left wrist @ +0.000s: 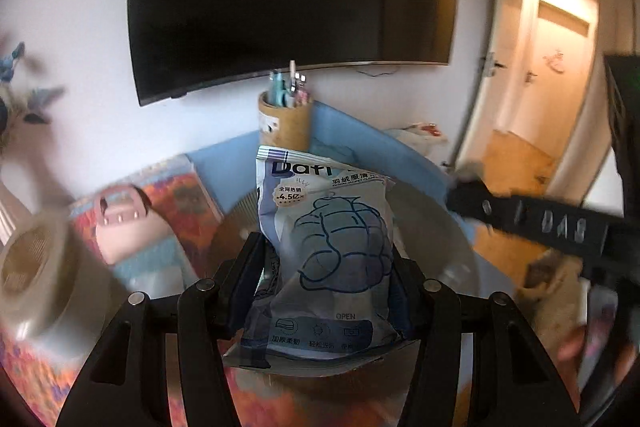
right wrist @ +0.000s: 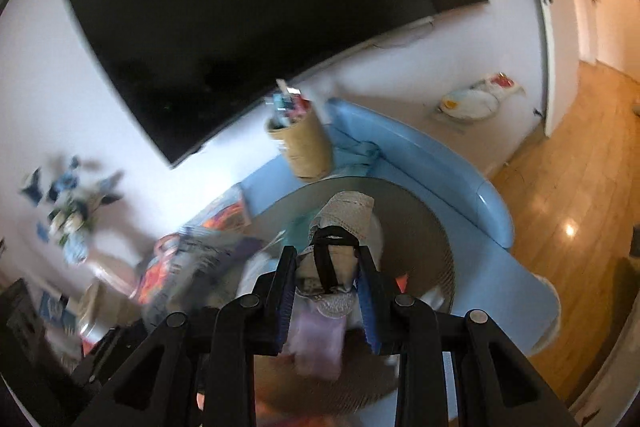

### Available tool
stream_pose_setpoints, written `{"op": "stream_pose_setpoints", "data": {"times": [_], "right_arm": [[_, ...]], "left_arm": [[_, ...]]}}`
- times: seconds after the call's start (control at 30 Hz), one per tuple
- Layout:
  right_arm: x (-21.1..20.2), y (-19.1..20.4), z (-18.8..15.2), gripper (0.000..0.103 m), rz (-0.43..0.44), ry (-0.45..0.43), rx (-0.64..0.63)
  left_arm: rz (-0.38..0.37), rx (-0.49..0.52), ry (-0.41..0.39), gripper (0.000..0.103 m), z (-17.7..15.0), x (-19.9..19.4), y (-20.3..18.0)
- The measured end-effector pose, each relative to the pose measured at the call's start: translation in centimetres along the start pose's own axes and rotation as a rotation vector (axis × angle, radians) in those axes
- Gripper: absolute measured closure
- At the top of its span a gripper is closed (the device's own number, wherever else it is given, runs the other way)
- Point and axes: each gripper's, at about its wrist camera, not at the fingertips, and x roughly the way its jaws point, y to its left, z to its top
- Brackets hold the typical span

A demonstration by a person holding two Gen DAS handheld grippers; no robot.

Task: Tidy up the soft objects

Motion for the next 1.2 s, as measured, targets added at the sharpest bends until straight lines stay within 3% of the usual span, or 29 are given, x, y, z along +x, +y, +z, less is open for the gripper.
{"op": "stream_pose_setpoints", "data": {"times": [0.17, 0.27, 0.33, 0.37, 0.5, 0.73, 0.9, 1.1, 1.2], "right_arm": [[3.9, -2.2, 1.0, 0.075, -0.026, 0.062, 0.045], [5.6, -3.0, 0.9, 0.070, -0.049, 0.113, 0.039], [6.0, -3.8, 0.6, 0.046, -0.060, 0.126, 0.053], [5.8, -4.1, 0.4, 0.044, -0.064, 0.116, 0.063], [4.5, -4.3, -0.2, 0.044, -0.057, 0.089, 0.057], [2.2, -4.8, -0.8, 0.044, -0.010, 0.061, 0.096], [-0.6, -4.8, -1.4, 0.044, 0.037, 0.017, 0.130], [-5.0, -3.8, -2.8, 0.043, 0.033, -0.045, 0.118], [-6.1, -2.2, -4.4, 0.031, 0.005, -0.037, 0.054]], "left_arm": [[0.054, -0.050, 0.044, 0.047, 1.9, 4.0, 1.7], [0.040, -0.019, 0.090, 0.027, 1.9, 5.3, 2.0], [0.042, -0.013, 0.075, 0.023, 1.5, 5.0, 1.9], [0.031, -0.009, 0.064, 0.023, 1.4, 4.7, 1.9], [0.039, 0.027, 0.001, 0.011, 1.3, 3.3, 1.4], [0.047, 0.064, -0.071, 0.011, 2.0, 0.7, 0.2], [0.002, 0.058, -0.126, 0.011, 1.0, -2.5, -0.8], [-0.154, 0.078, -0.127, 0.011, -2.0, -8.2, -2.0], [-0.192, 0.077, -0.094, 0.011, -4.0, -11.0, -0.9]]}}
